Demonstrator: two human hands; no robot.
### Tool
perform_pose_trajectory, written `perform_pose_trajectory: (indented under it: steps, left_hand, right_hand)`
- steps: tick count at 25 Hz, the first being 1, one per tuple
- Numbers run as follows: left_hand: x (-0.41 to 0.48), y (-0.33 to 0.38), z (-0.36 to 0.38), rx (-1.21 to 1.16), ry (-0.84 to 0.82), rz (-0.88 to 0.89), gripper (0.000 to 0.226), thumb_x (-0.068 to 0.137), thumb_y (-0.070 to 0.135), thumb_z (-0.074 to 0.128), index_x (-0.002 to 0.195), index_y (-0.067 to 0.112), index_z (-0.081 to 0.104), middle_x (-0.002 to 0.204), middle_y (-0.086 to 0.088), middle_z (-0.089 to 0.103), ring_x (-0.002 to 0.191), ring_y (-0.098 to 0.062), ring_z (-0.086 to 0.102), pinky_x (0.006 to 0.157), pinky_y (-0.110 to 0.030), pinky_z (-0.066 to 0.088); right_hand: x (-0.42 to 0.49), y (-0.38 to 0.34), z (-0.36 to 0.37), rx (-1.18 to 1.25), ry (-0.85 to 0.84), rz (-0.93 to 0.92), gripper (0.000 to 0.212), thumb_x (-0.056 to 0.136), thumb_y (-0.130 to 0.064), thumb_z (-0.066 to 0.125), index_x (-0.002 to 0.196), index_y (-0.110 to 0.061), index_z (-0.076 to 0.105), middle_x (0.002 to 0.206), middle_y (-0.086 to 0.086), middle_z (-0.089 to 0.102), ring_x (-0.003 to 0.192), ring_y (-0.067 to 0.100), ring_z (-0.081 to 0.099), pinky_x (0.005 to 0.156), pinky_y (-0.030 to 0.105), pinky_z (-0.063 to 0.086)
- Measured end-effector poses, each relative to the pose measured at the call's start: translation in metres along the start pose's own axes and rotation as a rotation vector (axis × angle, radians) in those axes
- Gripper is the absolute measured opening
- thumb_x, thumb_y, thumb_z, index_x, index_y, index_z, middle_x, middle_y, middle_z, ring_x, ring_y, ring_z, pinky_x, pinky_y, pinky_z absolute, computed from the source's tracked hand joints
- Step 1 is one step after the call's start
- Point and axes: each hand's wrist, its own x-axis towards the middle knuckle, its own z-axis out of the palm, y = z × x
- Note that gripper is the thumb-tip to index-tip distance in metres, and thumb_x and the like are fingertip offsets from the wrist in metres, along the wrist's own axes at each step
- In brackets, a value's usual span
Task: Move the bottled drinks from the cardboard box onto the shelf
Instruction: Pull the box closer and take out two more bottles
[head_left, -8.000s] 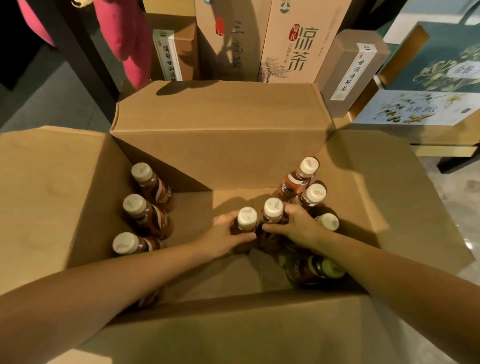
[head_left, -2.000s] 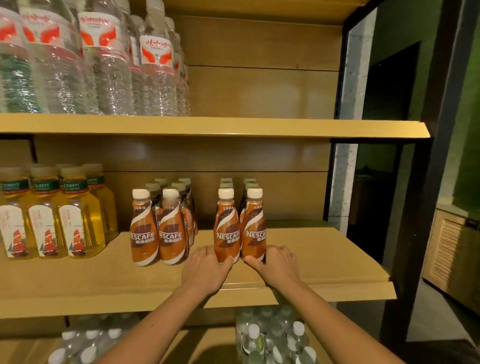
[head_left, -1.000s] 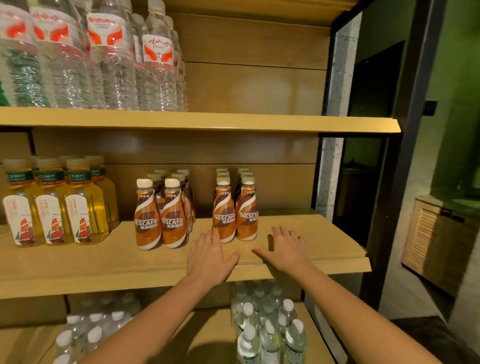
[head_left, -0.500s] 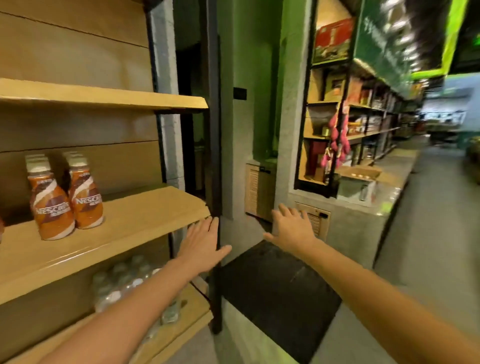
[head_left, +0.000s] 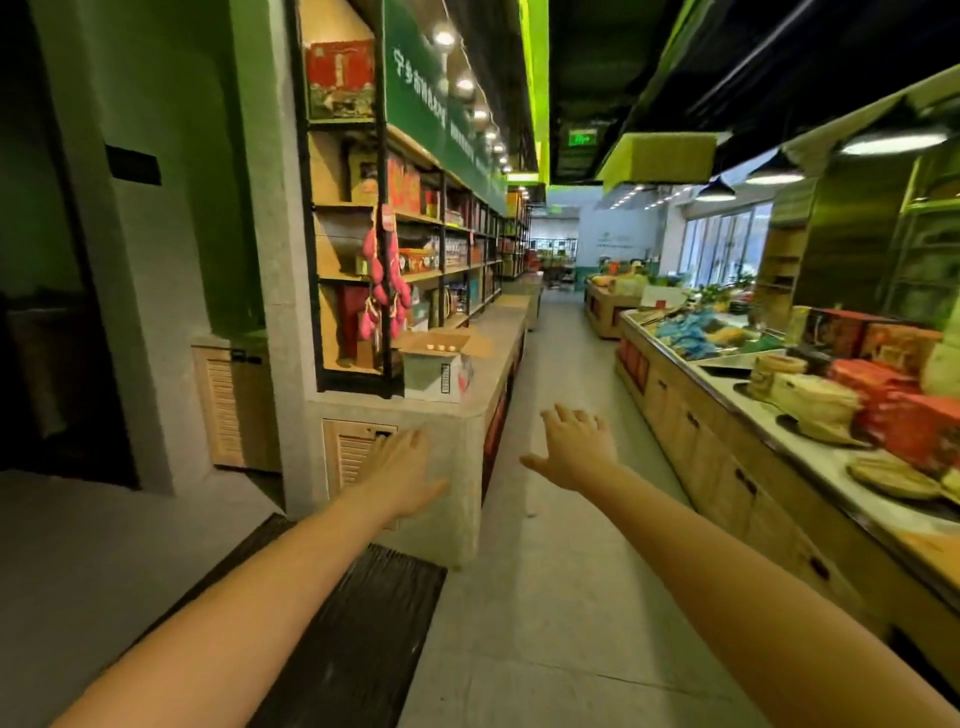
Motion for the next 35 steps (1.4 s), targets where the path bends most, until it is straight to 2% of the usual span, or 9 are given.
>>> perform_pose_trajectory:
  steps: [2,6,11,15,17,21,26,31,35]
  left_hand:
    - [0.043,0.026,0.012,-0.014,0.01,-0.018,0.059,0.088,0.038,0.059,0.138,0.016,0.037,0.141,-0.006,0.045,0.128,-0.024,0.045,0.103,-0.037,0.038]
    - [0.14,0.059,0.033,0.043,-0.002,-0.047,0.07,0.091,0.038,0.055,0.147,0.012,0.022,0.153,-0.009,0.028,0.138,-0.026,0.033,0.11,-0.039,0.03]
    - [0.248,0.053,0.063,0.091,-0.027,-0.085,0.079,0.088,0.046,0.056,0.149,0.013,0.018,0.156,-0.008,0.023,0.142,-0.026,0.027,0.115,-0.042,0.026]
    - [0.334,0.017,0.086,0.117,-0.004,-0.073,0.077,0.088,0.049,0.055,0.148,0.014,0.022,0.153,-0.007,0.029,0.14,-0.026,0.03,0.115,-0.044,0.025]
    - [0.382,-0.01,0.092,0.141,0.012,-0.072,0.074,0.089,0.049,0.053,0.147,0.013,0.023,0.152,-0.008,0.031,0.139,-0.025,0.031,0.115,-0.044,0.023]
    - [0.496,-0.075,0.098,0.16,0.043,-0.058,0.076,0.086,0.056,0.051,0.146,0.015,0.027,0.148,-0.009,0.038,0.133,-0.028,0.039,0.108,-0.047,0.035]
    - [0.623,-0.131,0.105,0.204,0.015,-0.027,0.071,0.088,0.053,0.051,0.143,0.013,0.03,0.14,-0.011,0.045,0.125,-0.03,0.046,0.103,-0.045,0.038]
    - [0.743,-0.19,0.142,0.179,-0.033,-0.043,0.068,0.087,0.052,0.052,0.14,0.012,0.035,0.139,-0.011,0.046,0.124,-0.03,0.046,0.1,-0.043,0.04]
    - [0.848,-0.243,0.17,0.152,-0.011,-0.085,0.068,0.085,0.053,0.054,0.14,0.017,0.036,0.138,-0.009,0.047,0.122,-0.029,0.048,0.101,-0.046,0.042]
  right_hand:
    - [0.038,0.028,0.009,0.017,-0.003,-0.005,0.075,0.089,-0.052,0.052,0.146,-0.012,0.024,0.153,0.009,0.025,0.139,0.032,0.028,0.114,0.048,0.022]
    - [0.118,0.074,0.023,0.059,-0.014,-0.083,0.08,0.089,-0.049,0.053,0.148,-0.011,0.016,0.154,0.011,0.024,0.139,0.033,0.029,0.114,0.045,0.027]
    - [0.231,0.097,0.054,0.136,-0.016,-0.152,0.077,0.086,-0.05,0.058,0.143,-0.008,0.028,0.144,0.012,0.037,0.129,0.032,0.04,0.107,0.042,0.038]
    - [0.323,0.087,0.089,0.148,-0.018,-0.2,0.083,0.084,-0.053,0.058,0.145,-0.008,0.024,0.147,0.011,0.035,0.131,0.031,0.039,0.109,0.044,0.036]
    - [0.372,0.077,0.106,0.128,-0.007,-0.228,0.079,0.085,-0.054,0.056,0.143,-0.008,0.029,0.146,0.012,0.037,0.13,0.031,0.041,0.107,0.044,0.039]
    - [0.488,0.054,0.13,0.124,-0.002,-0.242,0.078,0.088,-0.054,0.051,0.146,-0.008,0.025,0.152,0.013,0.03,0.136,0.032,0.034,0.111,0.043,0.034]
    - [0.623,0.035,0.155,0.195,0.01,-0.227,0.076,0.09,-0.05,0.052,0.147,-0.009,0.023,0.153,0.012,0.029,0.137,0.032,0.035,0.111,0.043,0.032]
    - [0.754,0.024,0.197,0.213,-0.016,-0.225,0.071,0.09,-0.046,0.053,0.144,-0.008,0.028,0.15,0.011,0.034,0.135,0.031,0.037,0.111,0.042,0.032]
    - [0.874,0.007,0.245,0.228,-0.004,-0.265,0.069,0.088,-0.047,0.055,0.142,-0.01,0.032,0.147,0.012,0.037,0.132,0.03,0.04,0.109,0.042,0.035]
